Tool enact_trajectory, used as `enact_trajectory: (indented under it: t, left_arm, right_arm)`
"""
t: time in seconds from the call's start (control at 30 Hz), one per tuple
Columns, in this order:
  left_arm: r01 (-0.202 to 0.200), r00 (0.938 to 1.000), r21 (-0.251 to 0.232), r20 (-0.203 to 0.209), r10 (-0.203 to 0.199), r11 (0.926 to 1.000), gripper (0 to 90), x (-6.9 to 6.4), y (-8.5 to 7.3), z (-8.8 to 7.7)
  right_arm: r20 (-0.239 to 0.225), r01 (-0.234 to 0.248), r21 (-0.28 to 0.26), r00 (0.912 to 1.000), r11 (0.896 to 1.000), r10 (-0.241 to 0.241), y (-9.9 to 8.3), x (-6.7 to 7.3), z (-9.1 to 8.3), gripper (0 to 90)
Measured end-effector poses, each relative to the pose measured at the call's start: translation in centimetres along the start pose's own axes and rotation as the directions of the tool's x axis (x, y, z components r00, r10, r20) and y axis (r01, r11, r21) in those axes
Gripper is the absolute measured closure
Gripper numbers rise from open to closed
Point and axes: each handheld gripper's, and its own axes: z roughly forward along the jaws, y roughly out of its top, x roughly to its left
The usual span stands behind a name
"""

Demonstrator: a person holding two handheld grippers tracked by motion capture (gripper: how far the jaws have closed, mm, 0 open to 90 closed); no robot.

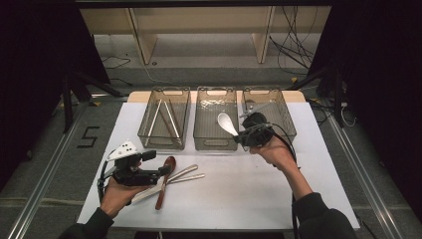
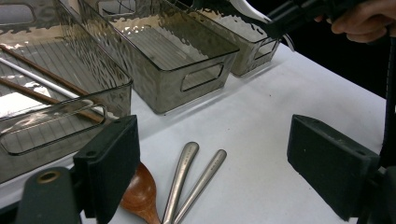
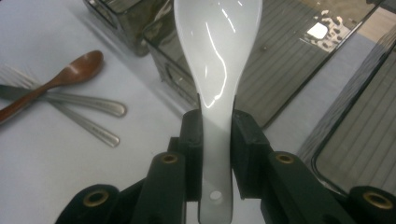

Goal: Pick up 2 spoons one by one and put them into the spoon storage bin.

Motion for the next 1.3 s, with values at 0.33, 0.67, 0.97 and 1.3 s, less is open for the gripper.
enact_trajectory:
  t: [0.33, 0.67, 0.97, 1.3]
  left_arm:
    - [0.002, 1.0000, 0.005, -0.003, -0.002, 1.0000, 16.5, 0.0, -0.1, -0.1]
    - [0.005, 1.0000, 0.007, -0.002, -0.005, 1.0000, 16.5, 0.0, -0.1, 0.0]
    - [-0.001, 1.0000, 0.014, 0.004, 0.001, 0.9999, 16.5, 0.0, -0.2, 0.1]
    - [0.002, 1.0000, 0.017, 0.009, -0.002, 0.9998, 16.6, -0.1, -0.3, 0.3]
  right_arm:
    - [0.017, -0.027, 0.014, 0.9995, 1.000, 0.026, 2.7, -0.5, 2.1, 76.4]
    - [0.044, -0.054, 0.016, 0.9976, 0.998, 0.054, 4.4, -1.1, 3.3, 76.4]
    - [0.070, -0.096, 0.021, 0.9930, 0.995, 0.095, 5.5, -1.9, 4.7, 76.3]
    - [0.098, -0.120, 0.051, 0.9885, 0.991, 0.115, 6.1, -2.4, 6.5, 76.2]
